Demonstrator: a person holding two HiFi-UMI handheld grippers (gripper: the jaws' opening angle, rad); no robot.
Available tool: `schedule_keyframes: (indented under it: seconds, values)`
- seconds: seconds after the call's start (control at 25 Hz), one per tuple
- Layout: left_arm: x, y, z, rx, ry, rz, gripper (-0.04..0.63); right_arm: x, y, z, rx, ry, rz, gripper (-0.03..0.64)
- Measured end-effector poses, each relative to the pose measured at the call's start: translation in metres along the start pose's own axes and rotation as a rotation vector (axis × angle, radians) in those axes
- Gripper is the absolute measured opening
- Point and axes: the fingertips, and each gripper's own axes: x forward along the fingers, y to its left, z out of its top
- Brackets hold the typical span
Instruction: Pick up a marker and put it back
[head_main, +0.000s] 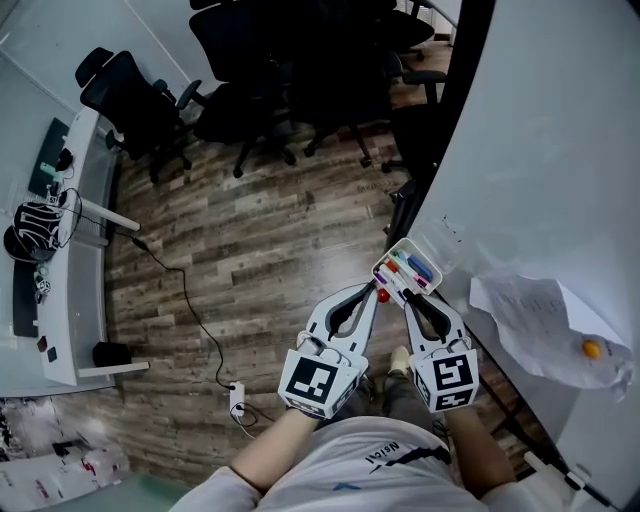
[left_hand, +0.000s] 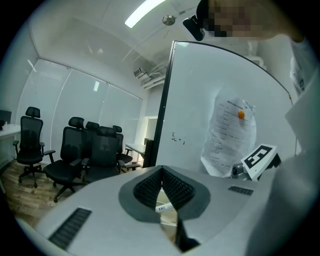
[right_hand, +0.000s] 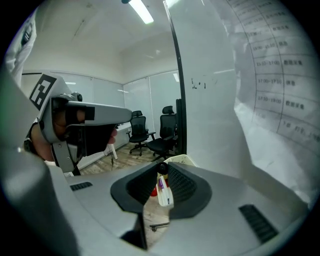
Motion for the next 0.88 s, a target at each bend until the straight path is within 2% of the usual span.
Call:
schedule_keyframes:
  seconds: [0.48, 0.88]
  values:
    - [0.005, 0.002, -0.008, -0.022, 0.022, -0.013, 0.012, 0.018, -0.006, -0.037, -0.007, 0.043, -0.023, 0.072]
    - [0.006, -0.014, -0.012, -0.029, 0.043, -0.037, 0.012, 0.012, -0.013, -0.062, -0.008, 0.102, -0.038, 0.075]
